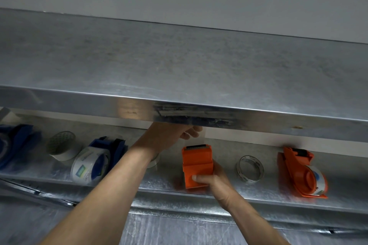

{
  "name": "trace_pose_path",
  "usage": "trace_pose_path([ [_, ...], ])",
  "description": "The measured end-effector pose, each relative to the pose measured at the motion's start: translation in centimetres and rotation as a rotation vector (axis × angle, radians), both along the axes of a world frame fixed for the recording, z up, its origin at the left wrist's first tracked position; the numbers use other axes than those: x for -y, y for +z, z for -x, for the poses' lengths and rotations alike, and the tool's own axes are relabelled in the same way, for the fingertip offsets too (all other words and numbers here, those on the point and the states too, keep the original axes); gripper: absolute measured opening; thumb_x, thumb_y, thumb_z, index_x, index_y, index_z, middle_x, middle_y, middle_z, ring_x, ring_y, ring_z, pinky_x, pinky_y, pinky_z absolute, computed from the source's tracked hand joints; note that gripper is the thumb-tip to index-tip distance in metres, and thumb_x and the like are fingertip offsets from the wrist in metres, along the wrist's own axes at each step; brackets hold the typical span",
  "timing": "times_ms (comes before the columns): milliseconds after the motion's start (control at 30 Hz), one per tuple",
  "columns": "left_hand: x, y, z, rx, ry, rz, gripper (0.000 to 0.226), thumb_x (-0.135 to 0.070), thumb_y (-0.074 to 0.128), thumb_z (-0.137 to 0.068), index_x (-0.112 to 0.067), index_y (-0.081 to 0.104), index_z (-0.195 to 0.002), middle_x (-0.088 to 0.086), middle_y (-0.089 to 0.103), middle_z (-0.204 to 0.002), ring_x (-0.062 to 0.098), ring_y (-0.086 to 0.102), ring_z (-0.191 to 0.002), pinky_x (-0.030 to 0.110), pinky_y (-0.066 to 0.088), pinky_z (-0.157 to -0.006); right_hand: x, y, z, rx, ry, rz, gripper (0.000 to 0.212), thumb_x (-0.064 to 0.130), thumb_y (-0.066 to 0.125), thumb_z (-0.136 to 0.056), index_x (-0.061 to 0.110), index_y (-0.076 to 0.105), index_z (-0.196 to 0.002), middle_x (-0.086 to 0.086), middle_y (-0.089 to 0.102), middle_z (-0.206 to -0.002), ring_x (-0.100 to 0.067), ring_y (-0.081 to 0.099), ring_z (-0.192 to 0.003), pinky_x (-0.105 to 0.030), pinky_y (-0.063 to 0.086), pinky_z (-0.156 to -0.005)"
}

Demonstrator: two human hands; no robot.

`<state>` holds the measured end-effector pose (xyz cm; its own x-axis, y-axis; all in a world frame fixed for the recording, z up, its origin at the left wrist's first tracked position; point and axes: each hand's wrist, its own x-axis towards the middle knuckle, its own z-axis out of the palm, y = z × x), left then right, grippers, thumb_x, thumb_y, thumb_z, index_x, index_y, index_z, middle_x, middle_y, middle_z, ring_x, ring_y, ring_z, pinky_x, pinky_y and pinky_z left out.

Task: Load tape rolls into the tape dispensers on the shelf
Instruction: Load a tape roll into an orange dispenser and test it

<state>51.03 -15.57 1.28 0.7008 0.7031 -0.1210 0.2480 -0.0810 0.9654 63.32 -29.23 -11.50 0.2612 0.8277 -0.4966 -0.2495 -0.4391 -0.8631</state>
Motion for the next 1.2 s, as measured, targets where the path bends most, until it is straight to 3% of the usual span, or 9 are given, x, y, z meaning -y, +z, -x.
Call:
trace_pose_path([
  [133, 1.3, -0.7, -0.1, -0.098, -0.112, -0.142, 0.016, -0.025, 0.060, -0.095, -0.037, 0.070, -0.091, -0.028, 0.071, -0.083, -0.017, 0.062, -0.082, 0.006, 0.046, -0.077, -0.9, 0.4, 0.3, -0.036, -0.108, 0.037, 0.053, 0.011, 0.081, -0.064, 0.010, 0.066, -0.114, -0.006, 0.078, -0.090, -0.025, 0.075, -0.081, -0.035, 0.058, -0.062],
  [267, 1.7, -3.7, -0.6, -0.167, -0.183, -0.446, 0.031, -0.022, 0.065, -0.088, -0.048, 0.057, -0.072, -0.022, 0.065, -0.088, -0.006, 0.059, -0.087, 0.023, 0.043, -0.076, -1.7, 1.7, 0.1, -0.042, -0.110, 0.143, 0.028, 0.018, 0.073, -0.081, 0.012, 0.069, -0.108, -0.015, 0.076, -0.096, -0.033, 0.070, -0.087, -0.041, 0.053, -0.071],
  [400, 2.1, -6.3, -0.5, -0.172, -0.212, -0.615, 0.010, -0.025, 0.067, -0.085, -0.034, 0.066, -0.082, -0.017, 0.067, -0.115, 0.003, 0.049, -0.123, 0.038, 0.042, -0.104, -2.1, 3.4, -0.2, -0.084, -0.134, 0.219, 0.013, 0.012, 0.062, -0.087, 0.009, 0.067, -0.099, -0.023, 0.070, -0.096, -0.039, 0.066, -0.092, -0.059, 0.049, -0.086],
  [500, 2.1, -7.5, -0.4, -0.097, -0.158, -0.667, 0.005, -0.023, 0.067, -0.083, -0.027, 0.070, -0.081, -0.016, 0.067, -0.118, -0.004, 0.040, -0.128, 0.046, 0.036, -0.109, -2.2, 4.7, -0.3, -0.147, -0.148, 0.224, 0.014, 0.008, 0.056, -0.088, 0.006, 0.064, -0.100, -0.024, 0.067, -0.099, -0.044, 0.065, -0.098, -0.057, 0.050, -0.088],
  [633, 1.9, -7.9, -0.3, -0.079, -0.126, -0.755, 0.008, -0.021, 0.064, -0.082, -0.024, 0.072, -0.082, -0.010, 0.068, -0.120, 0.011, 0.047, -0.131, 0.052, 0.039, -0.105, -1.9, 6.3, -0.5, -0.334, -0.170, 0.167, 0.020, -0.002, 0.046, -0.087, 0.003, 0.064, -0.094, -0.019, 0.068, -0.087, -0.036, 0.063, -0.083, -0.042, 0.050, -0.074],
  [800, 1.5, -8.5, 0.2, -0.105, -0.119, -0.806, 0.015, -0.025, 0.060, -0.085, -0.028, 0.074, -0.090, -0.012, 0.065, -0.126, 0.012, 0.043, -0.136, 0.052, 0.037, -0.108, -1.6, 6.4, -0.7, -0.392, -0.199, 0.067, 0.022, 0.015, 0.048, -0.093, 0.005, 0.067, -0.098, -0.015, 0.072, -0.086, -0.034, 0.063, -0.083, -0.041, 0.047, -0.073],
  [1033, 2.6, -9.0, 0.2, -0.152, -0.131, -0.842, 0.030, -0.034, 0.047, -0.087, -0.024, 0.075, -0.095, -0.004, 0.045, -0.150, 0.013, 0.023, -0.145, 0.044, 0.024, -0.117, -2.0, 4.6, 0.2, -0.164, -0.238, 0.152, 0.042, 0.045, 0.061, -0.092, 0.008, 0.067, -0.110, -0.017, 0.075, -0.103, -0.038, 0.071, -0.095, -0.046, 0.056, -0.071],
  [1133, 2.7, -9.0, 0.4, -0.213, -0.157, -0.819, 0.020, -0.037, 0.052, -0.090, -0.034, 0.069, -0.101, -0.010, 0.029, -0.158, 0.018, 0.020, -0.148, 0.042, 0.028, -0.116, -1.8, 4.1, -0.3, -0.167, -0.257, 0.163, 0.040, 0.044, 0.056, -0.096, 0.007, 0.064, -0.109, -0.012, 0.076, -0.084, -0.027, 0.073, -0.066, -0.029, 0.052, -0.045],
  [1200, 3.0, -8.9, 0.6, -0.150, -0.056, -0.667, 0.017, -0.039, 0.058, -0.090, -0.044, 0.057, -0.106, -0.012, 0.032, -0.154, 0.012, 0.028, -0.144, 0.034, 0.034, -0.112, -1.5, 4.2, -0.8, -0.240, -0.269, 0.141, 0.033, 0.038, 0.050, -0.100, 0.008, 0.063, -0.099, -0.008, 0.075, -0.067, -0.021, 0.070, -0.050, -0.024, 0.048, -0.038],
])
